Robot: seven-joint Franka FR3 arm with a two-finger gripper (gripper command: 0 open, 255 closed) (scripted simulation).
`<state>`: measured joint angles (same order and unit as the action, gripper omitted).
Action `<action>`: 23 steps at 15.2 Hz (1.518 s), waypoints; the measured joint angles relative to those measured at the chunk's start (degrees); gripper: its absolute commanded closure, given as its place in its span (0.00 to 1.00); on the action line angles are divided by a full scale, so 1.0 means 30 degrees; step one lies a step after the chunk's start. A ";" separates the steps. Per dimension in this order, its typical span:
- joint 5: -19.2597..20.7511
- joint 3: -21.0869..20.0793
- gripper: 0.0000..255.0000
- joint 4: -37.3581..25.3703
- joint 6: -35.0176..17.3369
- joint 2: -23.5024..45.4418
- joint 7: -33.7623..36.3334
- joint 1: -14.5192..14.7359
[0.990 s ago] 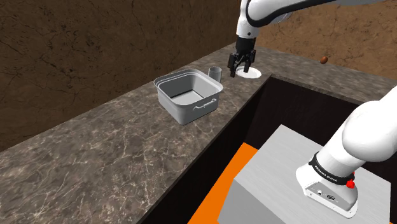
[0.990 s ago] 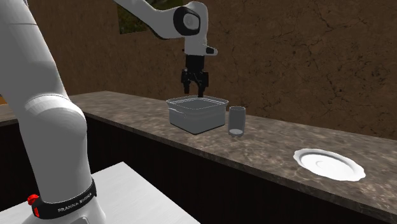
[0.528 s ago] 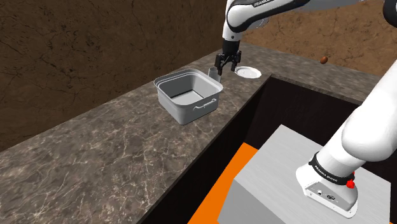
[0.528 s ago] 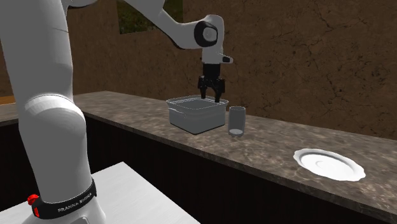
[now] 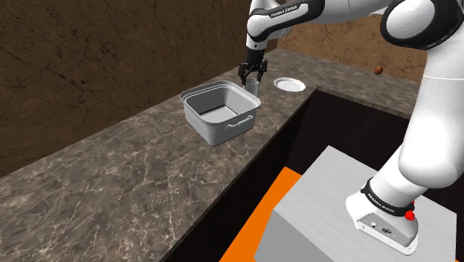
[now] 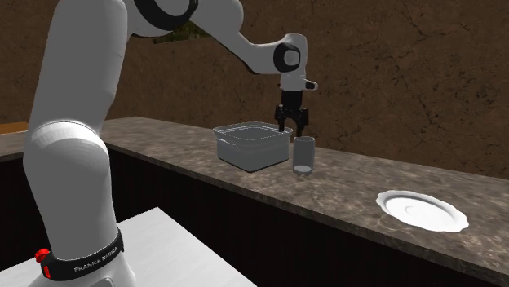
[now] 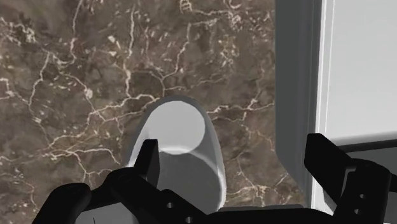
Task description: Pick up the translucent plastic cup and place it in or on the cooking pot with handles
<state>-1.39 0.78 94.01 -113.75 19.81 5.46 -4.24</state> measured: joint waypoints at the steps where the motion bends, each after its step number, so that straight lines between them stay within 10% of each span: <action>1: -0.0002 0.0013 0.00 -0.1066 0.0145 0.0860 0.0070 -0.0005; 17: -0.0059 0.0109 0.00 -0.2083 -0.1230 0.2971 -0.0016 -0.0158; 18: -0.0058 0.0108 1.00 -0.2130 -0.1187 0.3004 -0.0022 -0.0156; 23: -0.0066 0.0081 1.00 -0.2101 -0.1157 0.3055 -0.0033 -0.0136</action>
<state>-1.58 1.03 87.71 -117.22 28.97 5.36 -4.65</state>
